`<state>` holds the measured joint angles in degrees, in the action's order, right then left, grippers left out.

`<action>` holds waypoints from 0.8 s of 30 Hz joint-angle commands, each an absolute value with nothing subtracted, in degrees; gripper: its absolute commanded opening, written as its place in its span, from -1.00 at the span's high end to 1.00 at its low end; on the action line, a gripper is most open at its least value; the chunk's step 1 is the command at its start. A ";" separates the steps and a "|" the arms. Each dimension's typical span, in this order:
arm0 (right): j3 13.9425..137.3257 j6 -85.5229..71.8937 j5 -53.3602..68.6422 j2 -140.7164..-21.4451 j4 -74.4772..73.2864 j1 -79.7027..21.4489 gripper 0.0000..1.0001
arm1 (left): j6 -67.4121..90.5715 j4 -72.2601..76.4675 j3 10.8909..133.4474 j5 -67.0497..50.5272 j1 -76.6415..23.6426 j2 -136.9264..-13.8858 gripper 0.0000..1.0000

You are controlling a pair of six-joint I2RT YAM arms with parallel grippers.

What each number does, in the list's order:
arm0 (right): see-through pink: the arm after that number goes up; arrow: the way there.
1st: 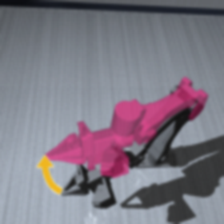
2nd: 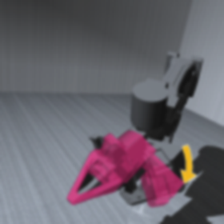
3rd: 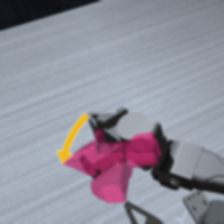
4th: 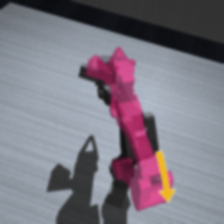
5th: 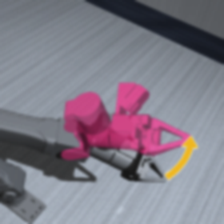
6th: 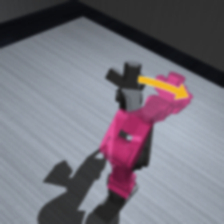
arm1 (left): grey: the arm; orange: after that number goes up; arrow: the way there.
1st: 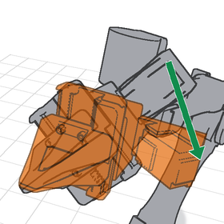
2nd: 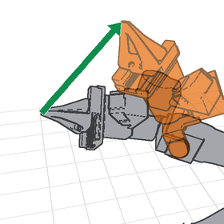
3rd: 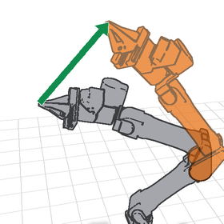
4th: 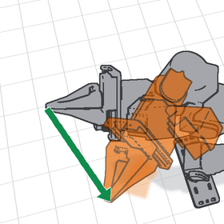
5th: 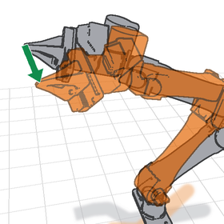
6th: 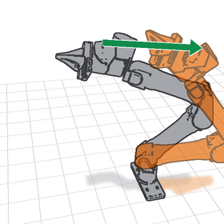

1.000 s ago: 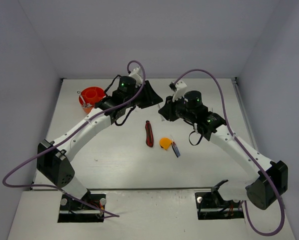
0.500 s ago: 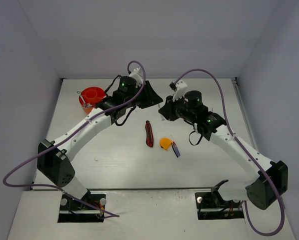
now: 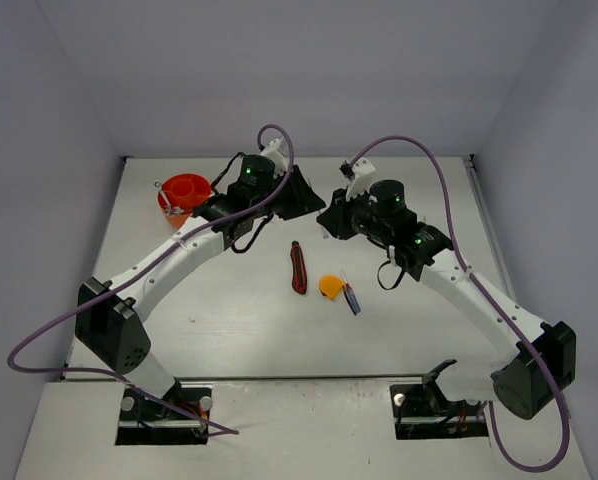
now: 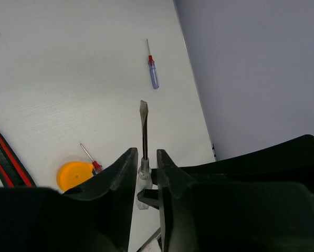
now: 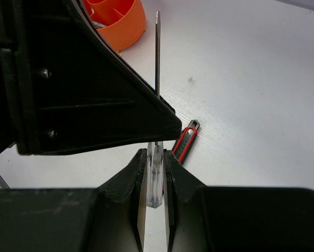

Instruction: Sort the tools into containers

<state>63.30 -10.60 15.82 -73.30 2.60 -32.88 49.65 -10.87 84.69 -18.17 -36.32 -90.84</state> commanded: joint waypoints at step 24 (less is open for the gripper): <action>59.45 -12.71 10.64 -65.21 4.51 -31.59 -0.36 | 26.16 -6.31 91.60 2.05 -10.18 -93.01 1.00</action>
<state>60.73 -11.73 12.69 -69.56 2.41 -32.25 31.54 -13.62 86.72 -5.56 -15.12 -91.59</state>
